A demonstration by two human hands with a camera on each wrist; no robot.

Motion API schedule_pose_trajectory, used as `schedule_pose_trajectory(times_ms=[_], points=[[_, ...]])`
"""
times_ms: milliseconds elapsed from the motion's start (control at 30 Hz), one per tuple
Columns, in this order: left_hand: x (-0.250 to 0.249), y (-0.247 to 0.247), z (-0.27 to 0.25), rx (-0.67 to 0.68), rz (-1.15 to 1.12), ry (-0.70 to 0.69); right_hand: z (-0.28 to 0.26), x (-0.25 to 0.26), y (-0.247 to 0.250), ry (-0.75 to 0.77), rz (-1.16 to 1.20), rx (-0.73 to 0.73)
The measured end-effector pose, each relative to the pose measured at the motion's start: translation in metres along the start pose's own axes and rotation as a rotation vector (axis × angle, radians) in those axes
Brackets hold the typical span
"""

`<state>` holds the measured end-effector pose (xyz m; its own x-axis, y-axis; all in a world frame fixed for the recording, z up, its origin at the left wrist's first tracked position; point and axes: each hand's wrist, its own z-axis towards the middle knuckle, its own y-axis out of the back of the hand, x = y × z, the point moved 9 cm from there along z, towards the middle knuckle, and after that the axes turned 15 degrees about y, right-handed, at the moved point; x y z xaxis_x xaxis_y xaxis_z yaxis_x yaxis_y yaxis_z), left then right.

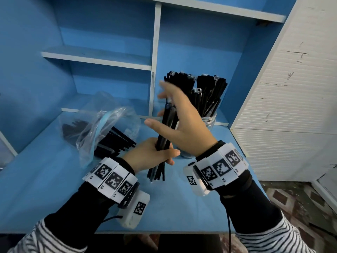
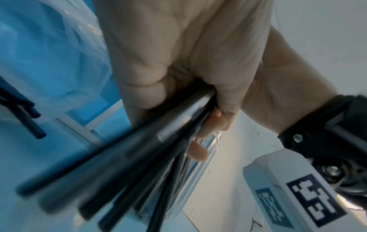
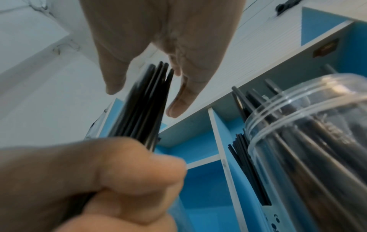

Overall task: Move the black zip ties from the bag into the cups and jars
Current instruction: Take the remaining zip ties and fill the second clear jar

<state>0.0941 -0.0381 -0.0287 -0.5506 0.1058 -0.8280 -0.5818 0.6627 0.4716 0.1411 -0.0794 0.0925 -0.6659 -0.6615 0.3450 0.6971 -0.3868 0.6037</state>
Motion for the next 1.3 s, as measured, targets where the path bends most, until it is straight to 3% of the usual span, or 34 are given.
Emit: schedule_pose_trajectory(times_ms=[133, 233, 400, 533, 633, 767, 833, 1100, 1300], points=[[-0.019, 0.006, -0.014, -0.017, -0.104, -0.086, -0.003, -0.006, 0.024, -0.127, -0.005, -0.043], [-0.034, -0.001, -0.025, 0.068, -0.046, -0.144, -0.009, -0.008, 0.021, -0.18, 0.042, 0.091], [-0.041, -0.02, -0.032, 0.178, 0.11, -0.129, -0.02, 0.003, 0.001, -0.105, 0.213, 0.322], [-0.055, -0.022, -0.034, 0.183, 0.015, -0.202, -0.018, 0.005, 0.023, -0.099, 0.255, 0.249], [-0.073, -0.013, -0.032, 0.101, -0.101, -0.292, -0.009, 0.006, 0.048, -0.087, 0.239, 0.172], [-0.08, 0.01, -0.017, -0.261, -0.105, -0.372, 0.007, -0.002, 0.093, -0.122, 0.14, 0.023], [-0.076, 0.015, -0.004, -0.376, -0.124, -0.368, 0.014, -0.006, 0.115, -0.152, 0.096, -0.055], [-0.061, 0.001, 0.059, -0.245, -0.199, -0.239, 0.025, -0.016, 0.151, -0.179, 0.015, -0.196], [-0.058, -0.003, 0.06, -0.253, -0.218, -0.202, 0.022, -0.035, 0.162, -0.208, -0.134, -0.234]])
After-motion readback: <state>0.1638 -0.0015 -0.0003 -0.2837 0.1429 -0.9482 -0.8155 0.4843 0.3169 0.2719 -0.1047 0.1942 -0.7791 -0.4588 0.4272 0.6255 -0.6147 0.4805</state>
